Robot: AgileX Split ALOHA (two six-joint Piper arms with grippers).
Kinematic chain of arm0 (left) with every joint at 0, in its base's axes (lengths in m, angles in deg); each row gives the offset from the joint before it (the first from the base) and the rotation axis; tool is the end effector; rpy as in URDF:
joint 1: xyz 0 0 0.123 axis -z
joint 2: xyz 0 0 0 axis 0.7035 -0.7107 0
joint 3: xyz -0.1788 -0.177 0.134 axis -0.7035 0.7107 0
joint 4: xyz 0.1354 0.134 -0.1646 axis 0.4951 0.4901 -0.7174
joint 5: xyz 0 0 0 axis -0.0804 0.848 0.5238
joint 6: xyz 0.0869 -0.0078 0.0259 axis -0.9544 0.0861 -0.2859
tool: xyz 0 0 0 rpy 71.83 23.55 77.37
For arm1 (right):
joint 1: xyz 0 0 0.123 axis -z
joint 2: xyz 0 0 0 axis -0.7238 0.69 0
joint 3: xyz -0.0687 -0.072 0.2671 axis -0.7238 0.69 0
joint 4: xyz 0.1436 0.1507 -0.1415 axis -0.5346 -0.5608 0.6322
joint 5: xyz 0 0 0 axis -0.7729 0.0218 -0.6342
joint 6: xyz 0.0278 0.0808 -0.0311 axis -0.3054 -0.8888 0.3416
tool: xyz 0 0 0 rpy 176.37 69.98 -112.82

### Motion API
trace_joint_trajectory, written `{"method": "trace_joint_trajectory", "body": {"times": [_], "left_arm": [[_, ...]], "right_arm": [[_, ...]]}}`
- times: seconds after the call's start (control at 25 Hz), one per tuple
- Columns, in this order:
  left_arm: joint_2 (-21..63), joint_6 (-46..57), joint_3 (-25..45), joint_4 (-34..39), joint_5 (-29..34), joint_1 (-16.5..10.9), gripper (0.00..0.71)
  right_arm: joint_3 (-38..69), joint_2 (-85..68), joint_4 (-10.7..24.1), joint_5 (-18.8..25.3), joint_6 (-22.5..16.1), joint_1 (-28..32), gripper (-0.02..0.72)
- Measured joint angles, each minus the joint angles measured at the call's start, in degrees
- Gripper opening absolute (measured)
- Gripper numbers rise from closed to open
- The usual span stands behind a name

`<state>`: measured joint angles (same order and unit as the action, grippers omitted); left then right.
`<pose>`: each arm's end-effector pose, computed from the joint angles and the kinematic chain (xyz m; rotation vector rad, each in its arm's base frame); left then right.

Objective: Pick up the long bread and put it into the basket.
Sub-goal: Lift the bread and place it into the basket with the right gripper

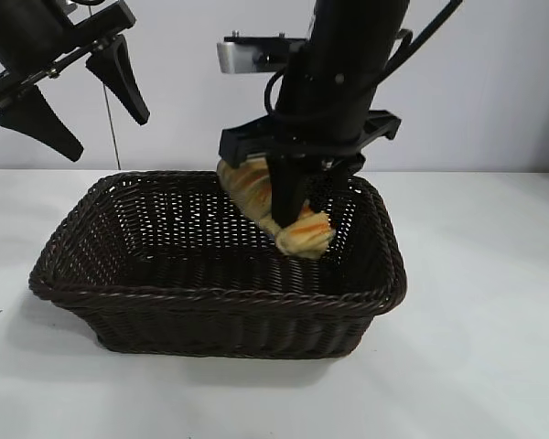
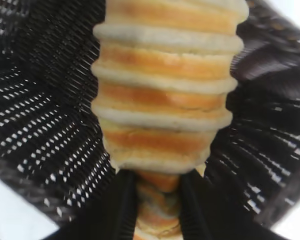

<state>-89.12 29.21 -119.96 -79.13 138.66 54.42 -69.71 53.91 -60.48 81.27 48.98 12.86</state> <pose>0.3892 -0.1078 0.2550 0.0299 2.8518 -0.7389 0.3447 0.2367 0.1933 -0.8999 2.7770 0.2063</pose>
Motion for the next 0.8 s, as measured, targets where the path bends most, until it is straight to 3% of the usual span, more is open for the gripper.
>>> {"method": "trace_joint_trajectory", "body": {"times": [0.08,0.24,0.32,0.64,0.8], "left_arm": [[0.00,-0.05,0.00,0.00,0.00,0.00,0.552],[0.00,-0.05,0.00,0.00,0.00,0.00,0.552],[0.00,-0.05,0.00,0.00,0.00,0.00,0.552],[0.00,-0.05,0.00,0.00,0.01,0.00,0.552],[0.00,-0.05,0.00,0.00,0.06,0.00,0.552]], "right_arm": [[0.00,0.00,0.00,0.00,0.10,0.00,0.244],[0.00,0.00,-0.04,0.42,0.29,0.00,0.435],[0.00,0.00,-0.04,0.56,0.43,0.00,0.482],[-1.30,-2.50,-0.04,0.82,0.48,0.29,0.508],[-5.16,-3.30,-0.74,4.07,0.54,2.34,0.508]]}}
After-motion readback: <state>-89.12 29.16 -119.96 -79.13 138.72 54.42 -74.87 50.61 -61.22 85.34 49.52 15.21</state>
